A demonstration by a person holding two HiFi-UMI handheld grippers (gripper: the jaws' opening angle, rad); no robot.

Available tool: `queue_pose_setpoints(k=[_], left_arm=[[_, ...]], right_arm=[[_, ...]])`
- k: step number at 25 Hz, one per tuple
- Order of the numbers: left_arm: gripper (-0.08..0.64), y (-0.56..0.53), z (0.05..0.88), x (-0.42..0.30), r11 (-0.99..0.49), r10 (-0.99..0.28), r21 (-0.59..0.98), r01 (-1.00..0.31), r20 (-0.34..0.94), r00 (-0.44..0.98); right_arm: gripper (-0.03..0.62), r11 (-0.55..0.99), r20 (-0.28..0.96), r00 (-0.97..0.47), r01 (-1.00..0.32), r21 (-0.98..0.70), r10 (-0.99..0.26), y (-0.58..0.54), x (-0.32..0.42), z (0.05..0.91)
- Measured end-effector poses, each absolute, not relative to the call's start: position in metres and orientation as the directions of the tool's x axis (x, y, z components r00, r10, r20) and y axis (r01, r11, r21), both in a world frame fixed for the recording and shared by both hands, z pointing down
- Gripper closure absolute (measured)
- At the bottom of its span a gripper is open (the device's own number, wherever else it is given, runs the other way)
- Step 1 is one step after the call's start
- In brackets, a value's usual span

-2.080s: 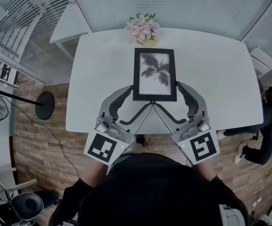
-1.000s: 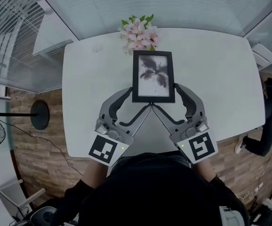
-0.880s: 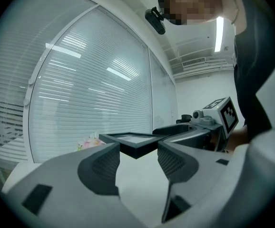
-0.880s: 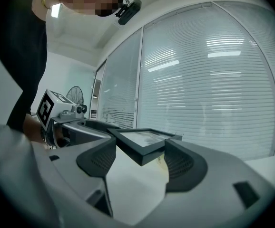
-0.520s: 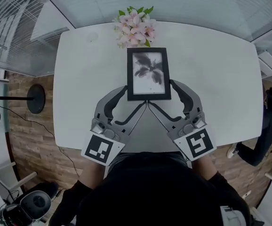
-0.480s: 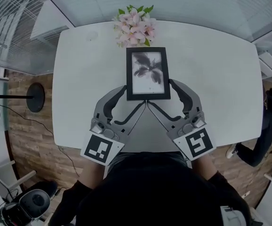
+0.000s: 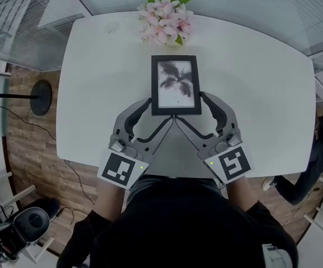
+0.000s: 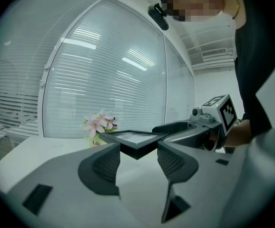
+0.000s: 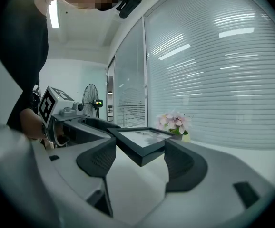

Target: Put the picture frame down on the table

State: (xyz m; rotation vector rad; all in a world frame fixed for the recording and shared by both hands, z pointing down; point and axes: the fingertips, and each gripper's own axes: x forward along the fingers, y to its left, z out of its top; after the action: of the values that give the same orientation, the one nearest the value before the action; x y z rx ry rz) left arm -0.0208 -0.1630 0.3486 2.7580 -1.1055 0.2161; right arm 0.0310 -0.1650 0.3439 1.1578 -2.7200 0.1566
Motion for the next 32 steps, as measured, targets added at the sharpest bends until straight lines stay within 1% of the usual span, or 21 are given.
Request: queue_pose_setpoints(k=[9, 13, 21, 32], left_arm=[[0.305, -0.159, 0.377, -0.018, -0.714, -0.655, 0.098, -0.693, 0.256, 0.711], [0.305, -0.158, 0.388, -0.018, -0.718, -0.643, 0.102, -0.688, 0.281, 0.712], [0.307, -0.154, 0.407, -0.021, -0.718, -0.621, 0.120, -0.686, 0.334, 0.709], [0.307, -0.154, 0.425, -0.024, -0.722, -0.593, 0.129, -0.679, 0.388, 0.705]], right_arm=[[0.272, 0.693, 0.255, -0.680, -0.719, -0.052, -0.687, -0.162, 0.034, 0.372], [0.272, 0.683, 0.307, -0.663, -0.729, -0.054, -0.683, -0.161, 0.036, 0.386], [0.272, 0.674, 0.310, -0.659, -0.735, -0.076, -0.685, -0.158, 0.034, 0.404], [0.272, 0.654, 0.363, -0.641, -0.749, -0.105, -0.676, -0.159, 0.033, 0.424]])
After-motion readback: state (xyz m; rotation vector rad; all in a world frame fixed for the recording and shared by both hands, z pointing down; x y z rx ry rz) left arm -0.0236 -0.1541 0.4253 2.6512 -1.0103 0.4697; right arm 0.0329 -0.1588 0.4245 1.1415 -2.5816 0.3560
